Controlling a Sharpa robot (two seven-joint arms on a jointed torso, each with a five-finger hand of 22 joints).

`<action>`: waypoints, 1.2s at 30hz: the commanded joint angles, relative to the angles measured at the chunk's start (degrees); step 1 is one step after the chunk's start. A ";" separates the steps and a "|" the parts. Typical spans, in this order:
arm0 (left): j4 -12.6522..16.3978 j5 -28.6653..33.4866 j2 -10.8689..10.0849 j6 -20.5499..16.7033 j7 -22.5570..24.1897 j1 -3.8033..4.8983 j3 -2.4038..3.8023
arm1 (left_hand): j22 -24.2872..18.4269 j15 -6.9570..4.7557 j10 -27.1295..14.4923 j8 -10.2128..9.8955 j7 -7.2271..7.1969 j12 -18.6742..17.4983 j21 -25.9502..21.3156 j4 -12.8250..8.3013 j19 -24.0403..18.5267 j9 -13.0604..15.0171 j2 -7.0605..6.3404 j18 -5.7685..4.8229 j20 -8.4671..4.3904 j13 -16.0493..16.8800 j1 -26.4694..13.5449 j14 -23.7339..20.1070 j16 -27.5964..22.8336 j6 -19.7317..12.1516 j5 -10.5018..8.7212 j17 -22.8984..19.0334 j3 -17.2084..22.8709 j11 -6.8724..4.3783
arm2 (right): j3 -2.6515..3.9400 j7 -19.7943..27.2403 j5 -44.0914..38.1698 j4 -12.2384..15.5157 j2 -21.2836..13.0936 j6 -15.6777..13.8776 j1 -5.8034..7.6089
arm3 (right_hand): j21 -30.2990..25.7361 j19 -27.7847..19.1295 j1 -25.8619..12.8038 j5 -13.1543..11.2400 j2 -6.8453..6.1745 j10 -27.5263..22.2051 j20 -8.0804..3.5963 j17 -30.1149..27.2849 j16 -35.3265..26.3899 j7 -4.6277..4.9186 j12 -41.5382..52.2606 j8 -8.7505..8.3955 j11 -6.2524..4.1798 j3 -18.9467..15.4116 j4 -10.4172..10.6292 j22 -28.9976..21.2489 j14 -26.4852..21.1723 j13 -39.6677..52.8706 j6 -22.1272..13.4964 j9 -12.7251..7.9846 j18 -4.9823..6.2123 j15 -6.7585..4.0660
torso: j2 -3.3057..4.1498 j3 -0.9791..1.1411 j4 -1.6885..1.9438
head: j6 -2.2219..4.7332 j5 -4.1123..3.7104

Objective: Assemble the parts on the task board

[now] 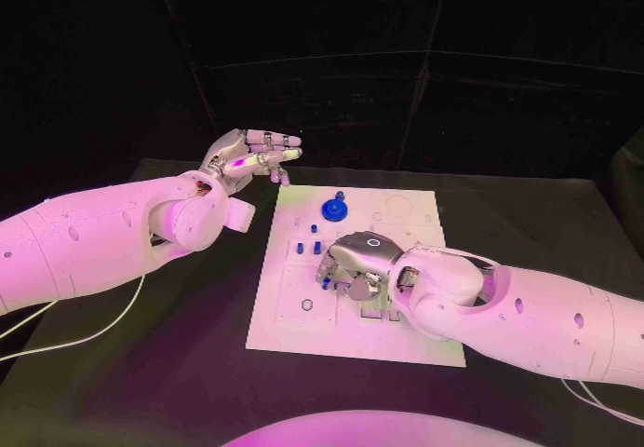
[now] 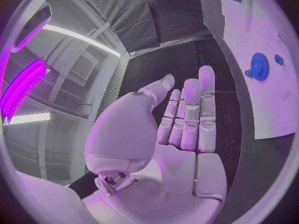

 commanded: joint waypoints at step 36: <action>-0.13 0.31 -0.19 0.73 -0.41 0.08 0.04 | -0.13 0.11 -0.69 0.24 0.31 0.40 -0.28 0.06 -0.57 -0.09 0.23 0.78 0.05 -0.08 0.00 -0.45 -0.24 -0.14 0.05 -0.16 -0.37 0.01 | 0.00 -2.33 -5.33 0.23 0.69 3.35 -0.13 | -0.14 -0.08 -4.23 1.23 -1.32 -1.08 0.44 -0.52 0.20 0.37 -1.03 -0.39 0.37 -0.92 -0.05 -0.50 0.87 -0.04 -0.84 -0.02 -0.42 0.46 | -0.03 -0.01 0.02 | -0.34 -0.01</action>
